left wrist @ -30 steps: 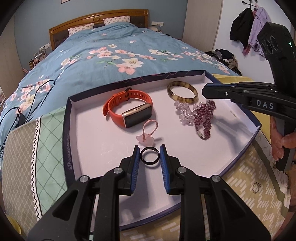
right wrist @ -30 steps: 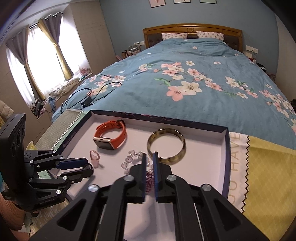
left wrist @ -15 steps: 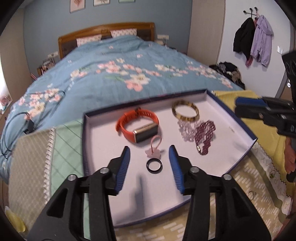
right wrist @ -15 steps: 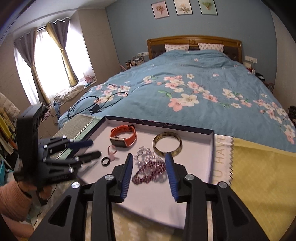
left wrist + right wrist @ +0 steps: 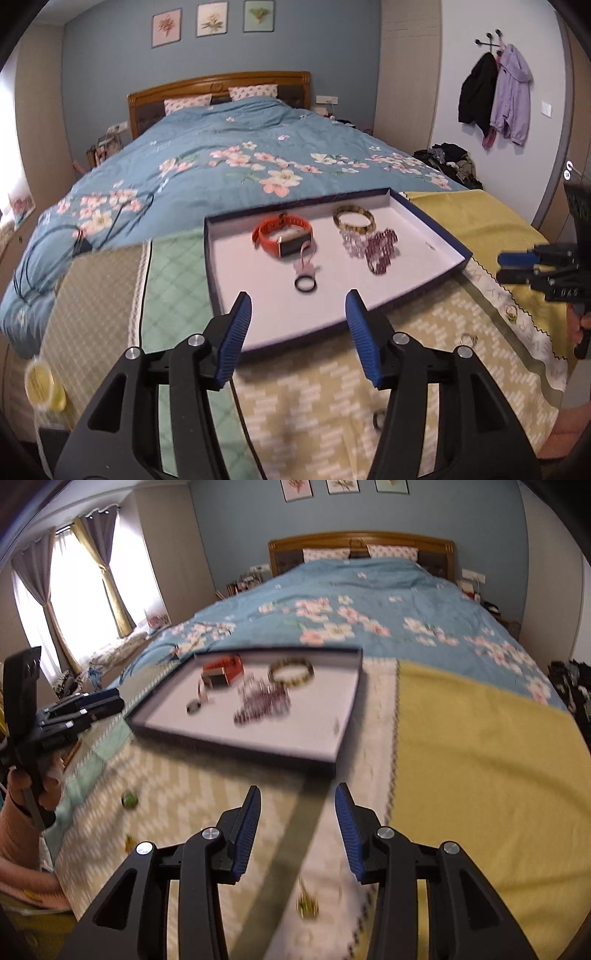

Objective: Organize jewelry
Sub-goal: 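Withdraw both tools to the bed and grasp the gold chain with green pendant with the right tool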

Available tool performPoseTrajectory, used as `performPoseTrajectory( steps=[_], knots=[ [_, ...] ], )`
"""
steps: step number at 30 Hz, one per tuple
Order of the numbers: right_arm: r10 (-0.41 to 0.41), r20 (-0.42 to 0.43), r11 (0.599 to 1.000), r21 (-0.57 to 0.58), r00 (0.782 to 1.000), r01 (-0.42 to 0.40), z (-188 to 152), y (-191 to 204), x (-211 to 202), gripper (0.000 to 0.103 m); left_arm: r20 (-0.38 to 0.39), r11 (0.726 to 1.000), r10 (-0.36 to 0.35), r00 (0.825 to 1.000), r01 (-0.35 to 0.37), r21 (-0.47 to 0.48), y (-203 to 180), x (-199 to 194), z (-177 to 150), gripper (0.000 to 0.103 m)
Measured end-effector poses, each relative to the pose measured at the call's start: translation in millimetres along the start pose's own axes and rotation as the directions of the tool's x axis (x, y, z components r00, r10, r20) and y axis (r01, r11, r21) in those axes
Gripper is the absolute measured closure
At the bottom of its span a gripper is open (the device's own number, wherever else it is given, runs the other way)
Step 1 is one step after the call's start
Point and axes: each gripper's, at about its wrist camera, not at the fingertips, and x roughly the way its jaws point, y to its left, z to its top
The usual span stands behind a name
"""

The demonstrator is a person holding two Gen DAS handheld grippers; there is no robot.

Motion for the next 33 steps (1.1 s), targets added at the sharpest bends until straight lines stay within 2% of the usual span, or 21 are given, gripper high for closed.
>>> performPoseTrajectory(
  steps=[6,17,23,27,30,33],
  knots=[
    [-0.004,-0.031,0.999,0.033,1.000,0.005,-26.3,-3.8,-2.2,0.064,-0.068,0.999,-0.028,0.997,0.027,-0.021,-4.2,-6.1,-33.1,0.051],
    [-0.001,-0.044,0.999,0.051,0.999,0.003,-47.6,-2.6,-6.4,0.064,-0.099,0.993,-0.118,0.988,0.118,-0.006,-33.8,-14.6,-63.9,0.050],
    [-0.001,-0.029,0.999,0.050,1.000,0.002,-48.8,-1.8,-8.3,0.078,-0.124,0.987,-0.154,0.980,0.160,0.036,-55.1,-14.3,-69.1,0.050],
    [-0.009,-0.035,0.998,0.056,0.999,0.011,-50.0,-3.9,-6.8,0.097,-0.147,0.977,-0.191,0.971,0.203,0.072,-68.0,-14.2,-72.5,0.050],
    [-0.013,-0.031,0.998,0.054,0.999,0.015,-50.3,-4.6,-6.9,0.102,-0.170,0.968,-0.213,0.962,0.231,0.099,-78.5,-10.9,-74.9,0.050],
    [-0.015,-0.016,0.998,0.053,1.000,0.016,-49.1,-4.5,-10.0,0.102,-0.185,0.960,-0.234,0.955,0.257,0.113,-85.4,-8.9,-75.7,0.050]
  ],
)
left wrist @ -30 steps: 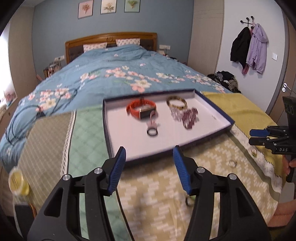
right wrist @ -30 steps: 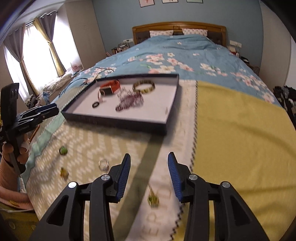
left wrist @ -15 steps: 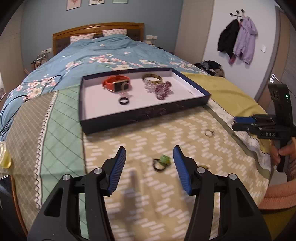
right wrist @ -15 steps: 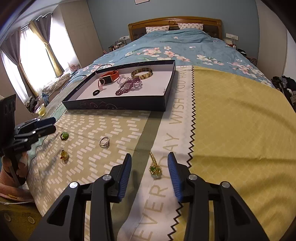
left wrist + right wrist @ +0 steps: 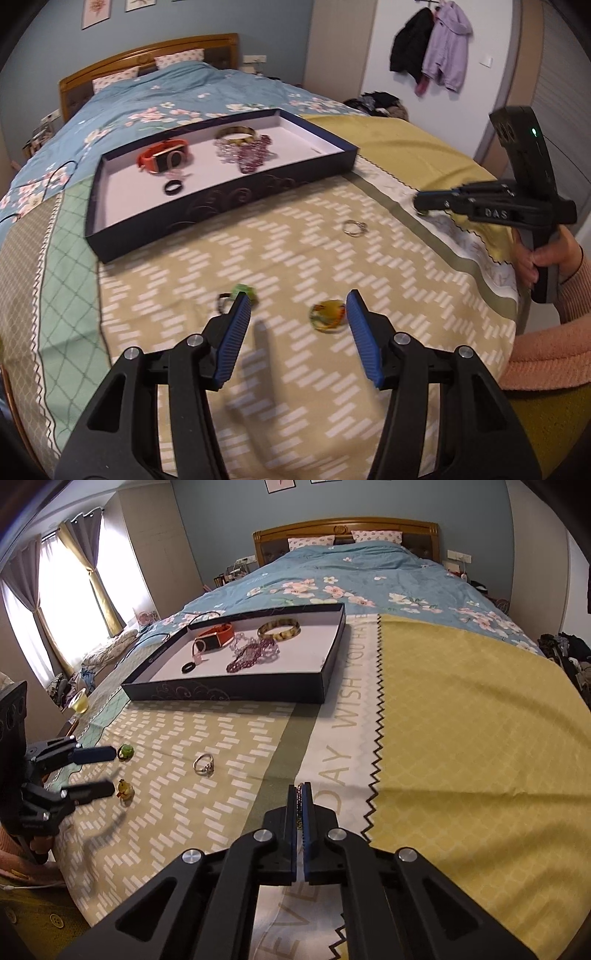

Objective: Organize jewelry
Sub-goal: 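Withdraw both tools to the bed and grasp the gold chain with green pendant with the right tool, then grasp the amber bead bracelet with the left tool while the right tool holds the chain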

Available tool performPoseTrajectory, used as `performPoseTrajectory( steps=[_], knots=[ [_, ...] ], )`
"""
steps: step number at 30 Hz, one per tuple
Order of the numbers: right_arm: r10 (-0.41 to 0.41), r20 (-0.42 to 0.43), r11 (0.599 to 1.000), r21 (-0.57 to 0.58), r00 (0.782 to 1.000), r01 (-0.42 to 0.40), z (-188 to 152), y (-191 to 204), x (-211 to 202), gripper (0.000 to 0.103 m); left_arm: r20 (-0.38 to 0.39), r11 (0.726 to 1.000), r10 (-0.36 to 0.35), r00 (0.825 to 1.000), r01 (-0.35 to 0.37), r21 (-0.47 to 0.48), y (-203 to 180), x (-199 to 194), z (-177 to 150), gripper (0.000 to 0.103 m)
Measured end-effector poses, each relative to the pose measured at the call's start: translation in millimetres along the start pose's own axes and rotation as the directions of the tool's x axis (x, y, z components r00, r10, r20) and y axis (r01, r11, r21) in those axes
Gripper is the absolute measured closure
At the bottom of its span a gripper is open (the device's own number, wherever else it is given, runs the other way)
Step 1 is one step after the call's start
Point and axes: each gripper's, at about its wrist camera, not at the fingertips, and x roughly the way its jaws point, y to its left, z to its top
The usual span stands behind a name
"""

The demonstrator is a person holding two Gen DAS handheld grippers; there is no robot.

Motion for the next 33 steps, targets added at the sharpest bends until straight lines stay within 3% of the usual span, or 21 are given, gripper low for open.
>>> performPoseTrajectory(
  steps=[5,11,15,33],
  knots=[
    [0.019,0.022,1.000,-0.011,1.000,-0.019,3.2,4.2,-4.6,0.102,-0.043,0.999,-0.034,0.999,0.036,0.031,-10.6,9.8,-0.4,0.054],
    [0.051,0.035,0.999,-0.021,0.998,-0.050,7.0,11.0,-4.8,0.102,-0.066,0.999,-0.040,0.997,0.041,0.022,-10.7,16.2,0.6,0.067],
    [0.071,0.040,0.997,-0.027,0.997,-0.070,9.3,15.5,-3.7,0.102,-0.067,0.999,-0.027,0.997,0.029,0.027,-9.8,16.5,0.1,0.082],
    [0.166,0.105,0.986,-0.042,0.981,-0.162,34.2,35.3,-6.6,0.102,0.024,1.000,-0.001,1.000,0.001,-0.012,5.0,-4.9,17.8,0.083]
  ],
)
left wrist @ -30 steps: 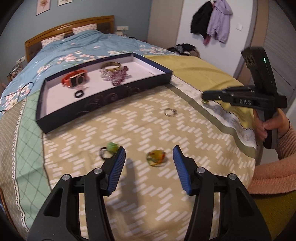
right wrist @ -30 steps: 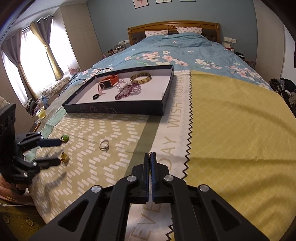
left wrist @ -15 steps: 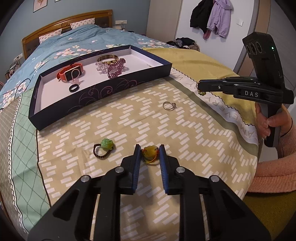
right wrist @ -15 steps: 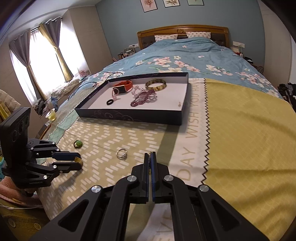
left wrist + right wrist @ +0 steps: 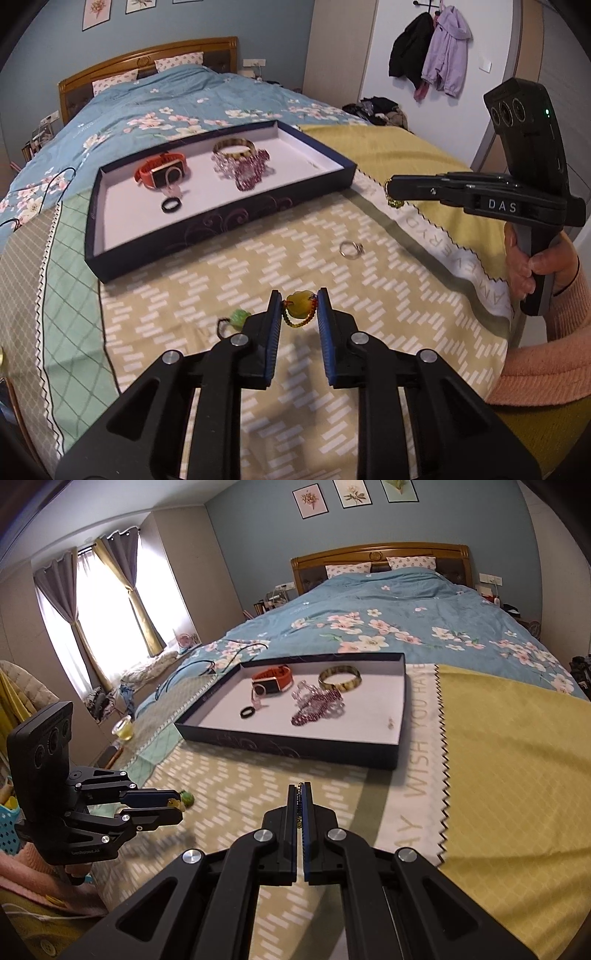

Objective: Organize jewelry
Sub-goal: 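Grasp the amber bead bracelet with the left tool while the right tool holds the chain, then carry the amber bracelet with the left tool over the box while the right tool carries the chain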

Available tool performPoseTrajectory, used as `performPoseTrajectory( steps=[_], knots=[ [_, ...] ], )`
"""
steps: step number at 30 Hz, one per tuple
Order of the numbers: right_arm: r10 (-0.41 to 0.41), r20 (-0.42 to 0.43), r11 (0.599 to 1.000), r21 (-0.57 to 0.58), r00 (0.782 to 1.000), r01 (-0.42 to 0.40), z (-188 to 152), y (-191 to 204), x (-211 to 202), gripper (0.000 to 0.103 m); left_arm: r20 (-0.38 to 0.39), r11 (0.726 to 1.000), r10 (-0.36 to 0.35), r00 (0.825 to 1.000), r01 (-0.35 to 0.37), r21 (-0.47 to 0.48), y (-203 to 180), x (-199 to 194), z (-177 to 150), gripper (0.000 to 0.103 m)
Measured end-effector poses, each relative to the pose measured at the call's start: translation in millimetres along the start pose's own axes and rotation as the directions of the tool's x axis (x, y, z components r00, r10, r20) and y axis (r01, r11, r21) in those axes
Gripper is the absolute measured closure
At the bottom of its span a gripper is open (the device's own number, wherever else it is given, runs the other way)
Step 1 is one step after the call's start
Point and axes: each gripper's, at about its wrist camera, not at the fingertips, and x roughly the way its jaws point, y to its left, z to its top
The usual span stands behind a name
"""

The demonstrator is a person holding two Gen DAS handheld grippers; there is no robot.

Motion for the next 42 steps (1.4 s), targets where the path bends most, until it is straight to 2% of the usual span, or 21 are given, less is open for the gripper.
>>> performPoseTrajectory(
  steps=[16,42],
  knots=[
    [0.037,0.035,0.999,-0.018,0.999,-0.036,26.2,10.8,9.1,0.102,0.092,0.998,0.064,0.994,-0.063,-0.012,19.0,-15.7,27.5,0.083],
    [0.069,0.052,0.997,-0.045,0.996,-0.067,55.9,19.8,29.0,0.102,0.134,0.991,0.130,0.982,-0.125,-0.048,37.8,-14.0,53.0,0.083]
  ],
)
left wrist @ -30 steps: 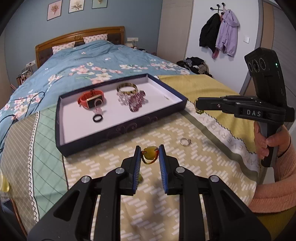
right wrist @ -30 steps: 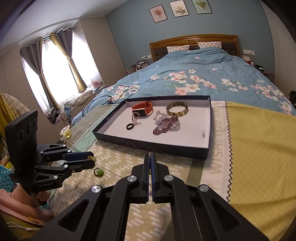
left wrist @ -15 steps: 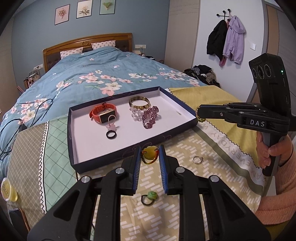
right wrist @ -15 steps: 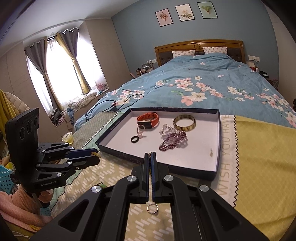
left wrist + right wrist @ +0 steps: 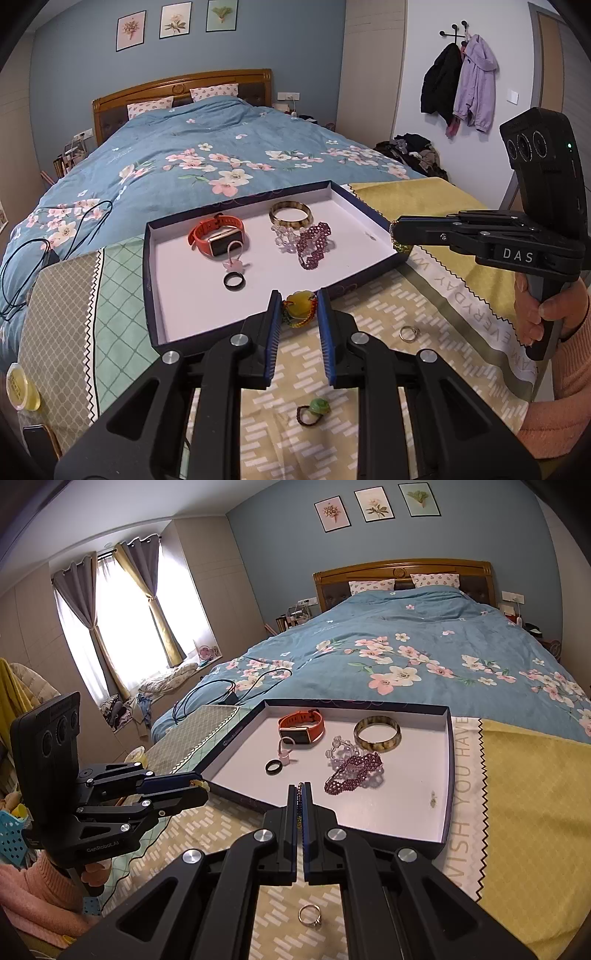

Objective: Organize jewelry
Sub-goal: 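Carry the amber bracelet with the left tool over the box while the right tool carries the chain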

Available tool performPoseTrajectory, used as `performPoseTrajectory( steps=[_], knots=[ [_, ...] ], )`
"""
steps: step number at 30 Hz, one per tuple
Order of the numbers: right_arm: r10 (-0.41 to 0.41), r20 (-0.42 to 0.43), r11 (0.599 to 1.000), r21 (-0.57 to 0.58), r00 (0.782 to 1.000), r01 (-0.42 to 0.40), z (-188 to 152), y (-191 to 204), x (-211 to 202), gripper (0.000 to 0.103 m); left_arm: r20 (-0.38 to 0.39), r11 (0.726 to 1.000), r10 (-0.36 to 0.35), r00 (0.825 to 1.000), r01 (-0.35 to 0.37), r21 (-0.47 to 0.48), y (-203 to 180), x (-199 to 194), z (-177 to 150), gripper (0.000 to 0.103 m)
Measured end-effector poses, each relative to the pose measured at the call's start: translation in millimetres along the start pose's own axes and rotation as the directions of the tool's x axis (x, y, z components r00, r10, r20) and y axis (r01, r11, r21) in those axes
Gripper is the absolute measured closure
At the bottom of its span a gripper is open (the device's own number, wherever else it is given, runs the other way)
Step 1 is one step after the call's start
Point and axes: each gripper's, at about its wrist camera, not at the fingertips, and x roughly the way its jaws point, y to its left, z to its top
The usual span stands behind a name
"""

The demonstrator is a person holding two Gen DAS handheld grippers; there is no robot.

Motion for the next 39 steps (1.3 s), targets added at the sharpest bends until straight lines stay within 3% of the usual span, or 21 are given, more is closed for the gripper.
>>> performPoseTrajectory(
  steps=[39],
  knots=[
    [-0.027,-0.021,1.000,0.003,0.999,0.027,30.8,-19.5,34.8,0.102,-0.007,0.997,0.074,0.997,-0.074,-0.007,23.4,31.4,25.1,0.083]
  ],
)
